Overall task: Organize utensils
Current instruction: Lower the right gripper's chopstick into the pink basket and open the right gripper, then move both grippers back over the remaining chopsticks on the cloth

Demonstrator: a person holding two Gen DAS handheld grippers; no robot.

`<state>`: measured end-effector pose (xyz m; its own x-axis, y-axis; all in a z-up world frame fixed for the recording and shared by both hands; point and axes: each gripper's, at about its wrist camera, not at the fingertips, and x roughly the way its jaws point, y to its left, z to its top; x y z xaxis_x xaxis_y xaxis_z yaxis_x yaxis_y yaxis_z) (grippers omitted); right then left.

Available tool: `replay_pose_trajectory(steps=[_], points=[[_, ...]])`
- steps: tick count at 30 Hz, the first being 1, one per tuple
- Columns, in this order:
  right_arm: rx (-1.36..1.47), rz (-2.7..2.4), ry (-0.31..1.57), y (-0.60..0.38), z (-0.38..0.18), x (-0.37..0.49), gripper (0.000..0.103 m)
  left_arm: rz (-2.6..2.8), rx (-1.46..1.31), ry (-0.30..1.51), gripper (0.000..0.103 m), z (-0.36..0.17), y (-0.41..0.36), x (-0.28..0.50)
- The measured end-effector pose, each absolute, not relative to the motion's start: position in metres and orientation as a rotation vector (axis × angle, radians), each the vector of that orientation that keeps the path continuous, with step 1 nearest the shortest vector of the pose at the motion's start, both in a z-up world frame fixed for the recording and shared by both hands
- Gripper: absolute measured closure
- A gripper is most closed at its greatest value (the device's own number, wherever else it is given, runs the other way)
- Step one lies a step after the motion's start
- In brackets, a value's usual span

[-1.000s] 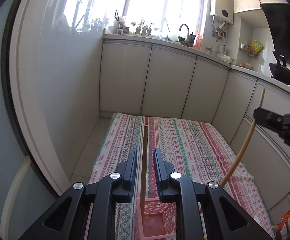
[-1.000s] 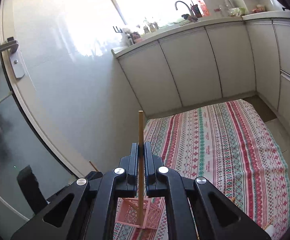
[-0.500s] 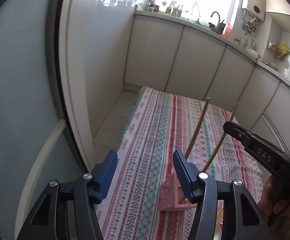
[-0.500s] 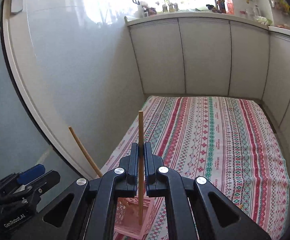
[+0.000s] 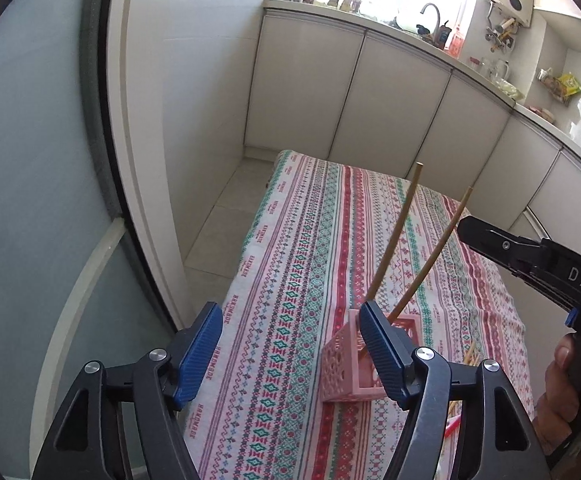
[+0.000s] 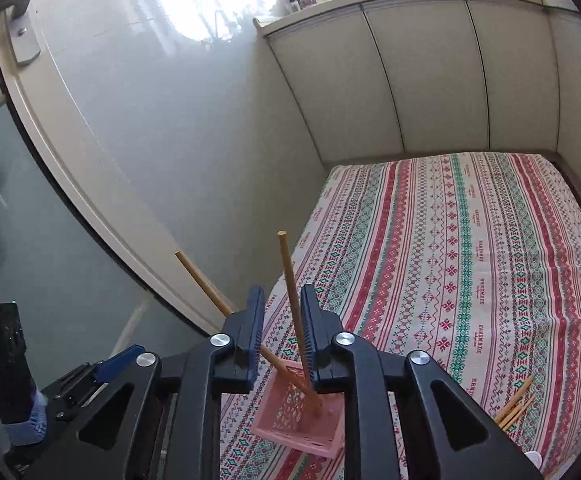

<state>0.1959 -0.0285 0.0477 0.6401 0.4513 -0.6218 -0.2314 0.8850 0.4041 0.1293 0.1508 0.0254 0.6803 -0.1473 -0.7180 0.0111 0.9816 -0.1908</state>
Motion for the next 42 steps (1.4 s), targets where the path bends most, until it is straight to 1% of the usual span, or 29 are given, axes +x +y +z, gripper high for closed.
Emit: replay_pose_trajectory(steps=[2,9,11,12,17,21,24,31,38,41,42], points=[[0.317,0.386,0.785,-0.041,0.055,0.189,0.071,-0.11,-0.17,0.826,0.028,0.027,0.144,0.128],[0.336,0.326,0.817,-0.094,0.069,0.151,0.059,-0.196,-0.137,0.858,0.024,0.031,0.116,0.119],[0.343,0.296,0.834,-0.11,0.072,0.138,0.054,-0.219,-0.115,0.867,0.022,0.032,0.104,0.115],[0.345,0.28,0.841,-0.119,0.073,0.13,0.052,-0.228,-0.104,0.872,0.021,0.033,0.099,0.113],[0.334,0.152,0.918,-0.167,0.067,0.093,0.04,-0.318,-0.068,0.926,0.019,0.031,0.06,0.103],[0.408,0.068,1.014,-0.212,0.045,0.073,0.036,-0.381,-0.008,0.961,0.018,0.026,0.022,0.096],[0.408,0.01,1.065,-0.237,0.031,0.064,0.035,-0.416,0.044,0.985,0.018,0.02,-0.005,0.091],[0.443,-0.071,1.174,-0.27,0.003,0.056,0.032,-0.446,0.119,1.067,0.018,-0.008,-0.055,0.092],[0.512,-0.13,1.28,-0.294,-0.035,0.063,0.031,-0.466,0.127,1.199,0.018,-0.046,-0.09,0.12],[0.513,-0.151,1.309,-0.304,-0.046,0.066,0.031,-0.468,0.09,1.239,0.02,-0.059,-0.097,0.139],[0.514,-0.159,1.312,-0.306,-0.048,0.067,0.031,-0.469,0.071,1.243,0.023,-0.062,-0.098,0.146]])
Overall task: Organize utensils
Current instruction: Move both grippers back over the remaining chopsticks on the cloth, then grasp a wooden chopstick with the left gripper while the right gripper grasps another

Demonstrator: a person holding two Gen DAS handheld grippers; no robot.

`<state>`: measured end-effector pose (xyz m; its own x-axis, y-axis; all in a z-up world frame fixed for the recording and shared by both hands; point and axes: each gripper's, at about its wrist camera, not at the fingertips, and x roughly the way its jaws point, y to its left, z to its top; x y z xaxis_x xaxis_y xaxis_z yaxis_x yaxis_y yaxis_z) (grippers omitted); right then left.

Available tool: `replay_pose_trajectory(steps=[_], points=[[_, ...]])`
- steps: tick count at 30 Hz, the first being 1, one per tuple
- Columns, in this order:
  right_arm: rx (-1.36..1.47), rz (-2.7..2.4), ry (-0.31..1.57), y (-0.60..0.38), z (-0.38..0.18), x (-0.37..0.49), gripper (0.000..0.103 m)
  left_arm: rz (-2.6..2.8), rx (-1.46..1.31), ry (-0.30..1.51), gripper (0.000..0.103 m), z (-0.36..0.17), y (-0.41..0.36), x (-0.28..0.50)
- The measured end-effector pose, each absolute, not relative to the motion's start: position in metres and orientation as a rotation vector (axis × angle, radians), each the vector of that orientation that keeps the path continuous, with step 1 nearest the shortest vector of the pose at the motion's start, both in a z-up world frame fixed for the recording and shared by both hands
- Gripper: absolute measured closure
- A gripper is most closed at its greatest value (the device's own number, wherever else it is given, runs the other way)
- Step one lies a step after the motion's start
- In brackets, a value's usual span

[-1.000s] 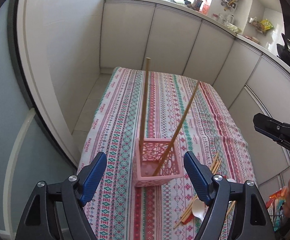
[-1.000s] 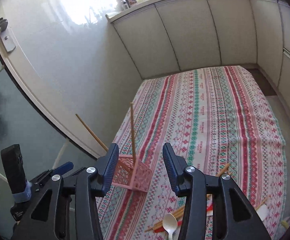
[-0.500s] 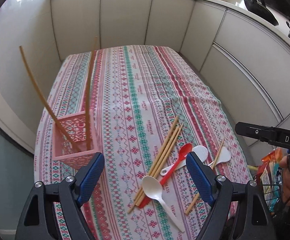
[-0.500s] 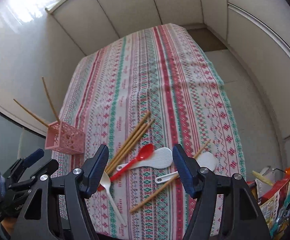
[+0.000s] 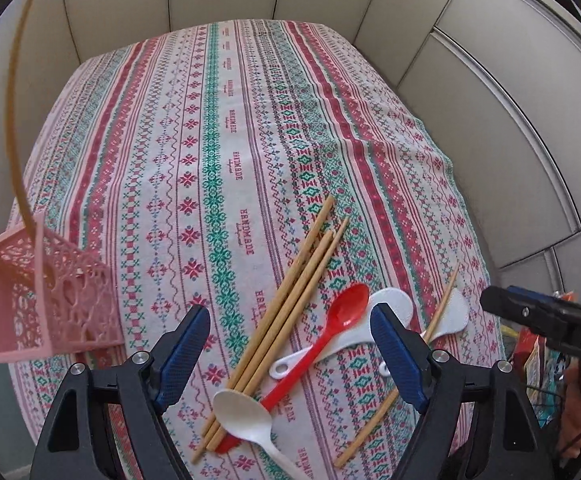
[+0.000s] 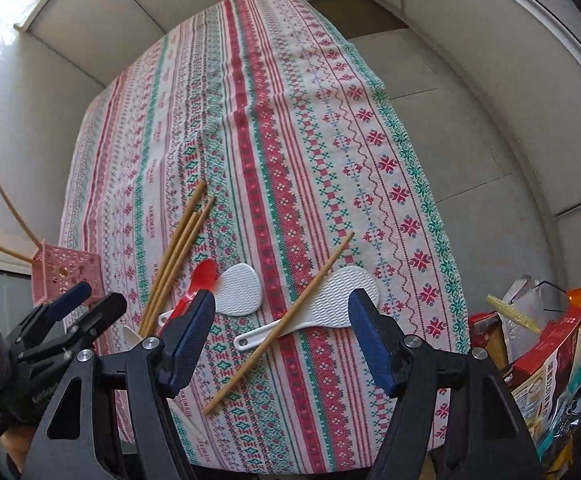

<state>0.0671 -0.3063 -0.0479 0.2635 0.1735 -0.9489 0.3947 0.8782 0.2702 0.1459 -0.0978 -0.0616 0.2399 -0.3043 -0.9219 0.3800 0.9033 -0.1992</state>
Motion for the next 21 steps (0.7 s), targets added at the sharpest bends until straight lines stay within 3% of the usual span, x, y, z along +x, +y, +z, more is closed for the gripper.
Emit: replay_pose_trajectory(steps=[2,4,7,12,21], points=[[0.521,-0.166,1.318,-0.31,-0.051,0.07,0.031,-0.472,0.034,1.255,0.035,-0.069,-0.1,0.161],[0.535,-0.155,1.324,-0.313,-0.054,0.073,0.031,-0.478,0.021,1.277,0.057,-0.08,-0.105,0.175],[0.553,-0.15,1.323,-0.317,-0.056,0.078,0.031,-0.496,0.009,1.311,0.078,-0.095,-0.113,0.189],[0.547,-0.155,1.336,-0.32,-0.062,0.085,0.031,-0.529,0.028,1.331,0.084,-0.108,-0.133,0.199],[0.573,-0.163,1.352,-0.328,-0.071,0.09,0.031,-0.533,0.124,1.327,0.084,-0.116,-0.17,0.213]])
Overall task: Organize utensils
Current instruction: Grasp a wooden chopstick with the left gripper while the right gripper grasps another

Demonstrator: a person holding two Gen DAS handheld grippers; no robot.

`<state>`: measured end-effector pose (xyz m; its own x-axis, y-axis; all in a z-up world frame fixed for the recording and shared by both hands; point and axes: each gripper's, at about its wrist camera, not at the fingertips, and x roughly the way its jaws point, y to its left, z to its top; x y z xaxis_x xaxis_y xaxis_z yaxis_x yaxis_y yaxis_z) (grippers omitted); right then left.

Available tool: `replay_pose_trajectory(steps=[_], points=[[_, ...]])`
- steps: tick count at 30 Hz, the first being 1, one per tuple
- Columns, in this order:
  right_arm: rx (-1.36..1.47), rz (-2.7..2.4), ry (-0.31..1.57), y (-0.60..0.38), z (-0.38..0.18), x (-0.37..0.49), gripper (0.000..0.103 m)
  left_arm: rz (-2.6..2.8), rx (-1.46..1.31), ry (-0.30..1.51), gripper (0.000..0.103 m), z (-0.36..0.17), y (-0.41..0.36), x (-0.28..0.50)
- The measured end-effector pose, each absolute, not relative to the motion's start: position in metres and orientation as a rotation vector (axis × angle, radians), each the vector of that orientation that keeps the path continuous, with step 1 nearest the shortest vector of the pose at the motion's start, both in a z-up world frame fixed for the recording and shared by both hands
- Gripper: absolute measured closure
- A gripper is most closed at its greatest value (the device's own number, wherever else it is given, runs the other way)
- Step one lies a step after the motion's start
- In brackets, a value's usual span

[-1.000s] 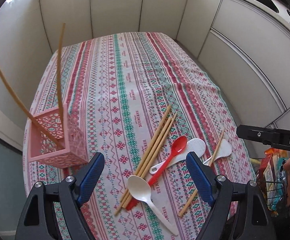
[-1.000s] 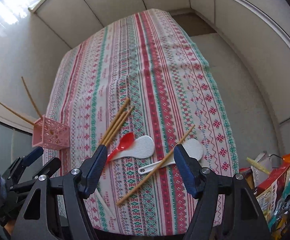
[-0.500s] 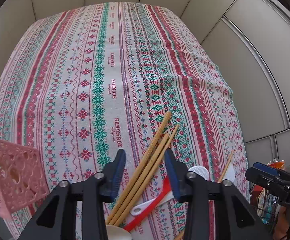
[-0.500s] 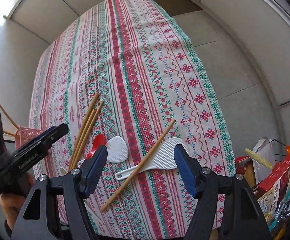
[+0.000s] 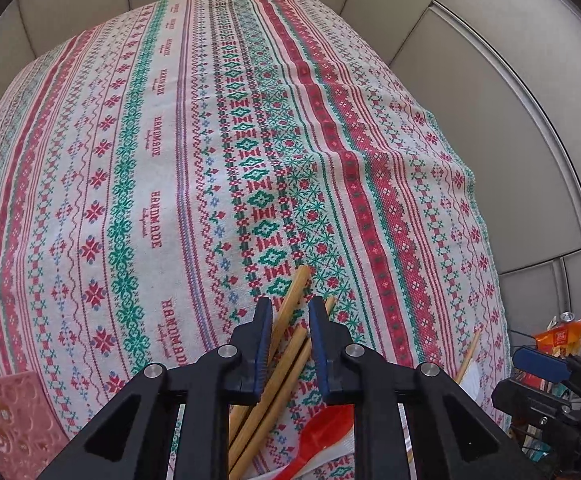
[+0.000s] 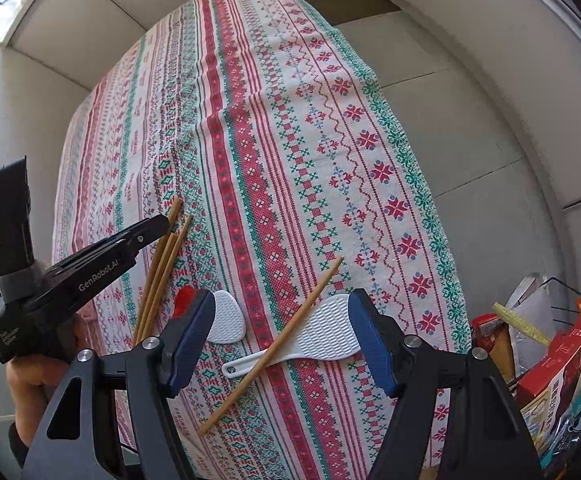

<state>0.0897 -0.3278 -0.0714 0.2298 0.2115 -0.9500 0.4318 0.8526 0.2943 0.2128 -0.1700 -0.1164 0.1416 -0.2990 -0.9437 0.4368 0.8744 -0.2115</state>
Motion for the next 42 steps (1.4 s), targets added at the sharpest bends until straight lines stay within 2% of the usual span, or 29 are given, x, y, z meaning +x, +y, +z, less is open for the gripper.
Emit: replay_pose_trajectory(steps=[10,20,27,29,36,42], points=[[0.582,-0.178,1.37,-0.338,-0.078,0.088,0.031,-0.477,0.207,1.312,0.091,-0.127,-0.187,0.219],[0.645,-0.165,1.399,-0.344,-0.095,0.088,0.033,-0.469,0.16,1.174,0.095,-0.072,-0.143,0.199],[0.73,-0.194,1.423,-0.358,-0.115,0.09,0.053,-0.449,0.107,1.077,0.095,-0.031,-0.113,0.183],[0.75,-0.2,1.429,-0.361,-0.121,0.091,0.062,-0.445,0.091,1.051,0.095,-0.021,-0.104,0.177],[0.795,-0.187,1.411,-0.364,-0.125,0.096,0.074,-0.441,0.012,0.984,0.095,0.003,-0.074,0.155],[0.844,-0.158,1.414,-0.362,-0.131,0.094,0.093,-0.421,-0.008,0.95,0.095,0.011,-0.06,0.148]])
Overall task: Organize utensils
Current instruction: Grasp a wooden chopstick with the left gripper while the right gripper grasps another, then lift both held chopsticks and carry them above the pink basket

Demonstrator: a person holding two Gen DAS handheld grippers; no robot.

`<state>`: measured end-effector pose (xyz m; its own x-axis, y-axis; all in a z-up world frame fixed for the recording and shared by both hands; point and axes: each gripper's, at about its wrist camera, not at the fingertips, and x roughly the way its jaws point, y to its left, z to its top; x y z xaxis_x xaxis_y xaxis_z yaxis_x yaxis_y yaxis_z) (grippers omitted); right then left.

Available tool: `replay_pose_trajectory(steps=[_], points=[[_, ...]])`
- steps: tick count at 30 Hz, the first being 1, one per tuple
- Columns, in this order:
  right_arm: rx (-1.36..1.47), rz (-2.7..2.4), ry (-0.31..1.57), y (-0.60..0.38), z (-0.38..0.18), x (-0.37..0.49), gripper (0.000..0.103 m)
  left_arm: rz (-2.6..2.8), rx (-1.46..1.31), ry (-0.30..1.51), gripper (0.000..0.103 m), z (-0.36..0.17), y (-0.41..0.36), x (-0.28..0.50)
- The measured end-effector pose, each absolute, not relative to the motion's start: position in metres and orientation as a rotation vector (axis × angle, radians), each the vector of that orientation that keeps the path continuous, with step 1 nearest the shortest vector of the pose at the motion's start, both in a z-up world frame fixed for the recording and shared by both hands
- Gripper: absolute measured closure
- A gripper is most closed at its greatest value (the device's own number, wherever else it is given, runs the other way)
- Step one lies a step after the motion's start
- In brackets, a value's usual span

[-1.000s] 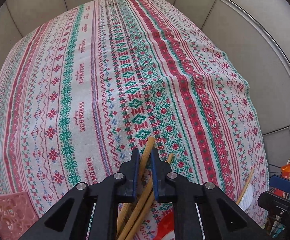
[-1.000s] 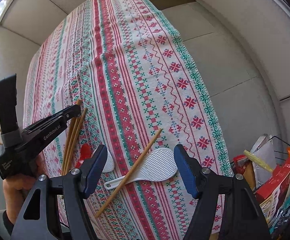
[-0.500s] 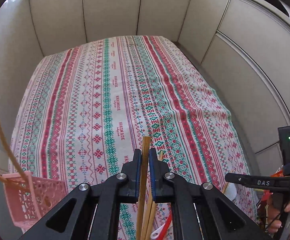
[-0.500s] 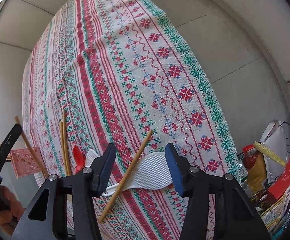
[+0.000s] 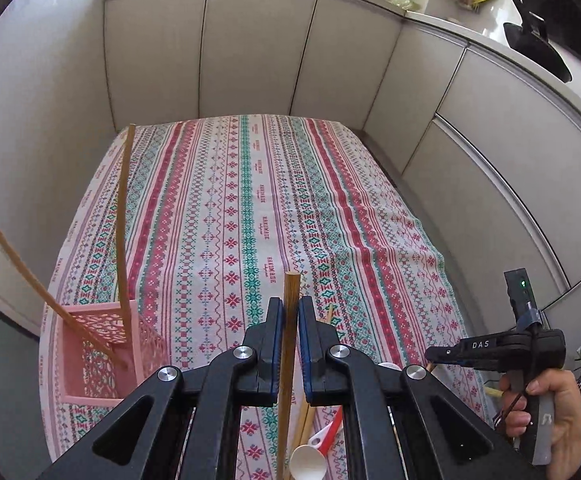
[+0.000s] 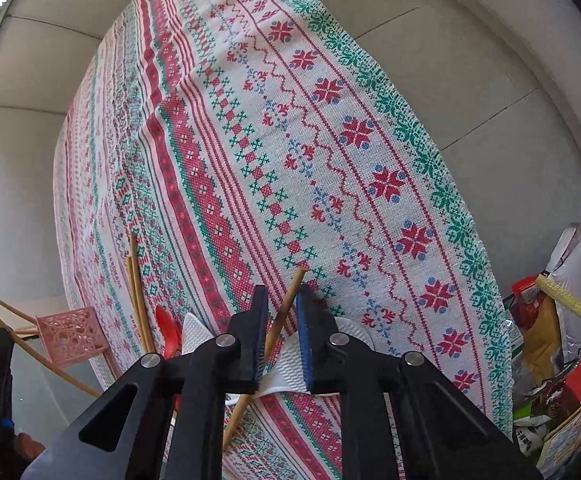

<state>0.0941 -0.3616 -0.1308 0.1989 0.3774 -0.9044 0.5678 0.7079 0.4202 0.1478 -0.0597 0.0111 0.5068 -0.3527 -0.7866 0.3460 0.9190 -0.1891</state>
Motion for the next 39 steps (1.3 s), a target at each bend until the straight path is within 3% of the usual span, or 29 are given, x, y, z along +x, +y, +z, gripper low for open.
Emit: replay_pose_trajectory(steps=[8,26,39], points=[[0.848,-0.107,1.341,-0.355,-0.112,0.091,0.098,-0.403,-0.006,0.89,0.095,0.029,-0.047,0.134],[0.6,-0.012,0.916,-0.299,0.043,0.055,0.098,-0.376,-0.03,0.614,0.096,0.115,-0.005,0.081],[0.59,0.057,0.842,-0.267,0.071,0.059,0.098,-0.224,-0.089,0.445,0.096,0.159,0.058,0.064]])
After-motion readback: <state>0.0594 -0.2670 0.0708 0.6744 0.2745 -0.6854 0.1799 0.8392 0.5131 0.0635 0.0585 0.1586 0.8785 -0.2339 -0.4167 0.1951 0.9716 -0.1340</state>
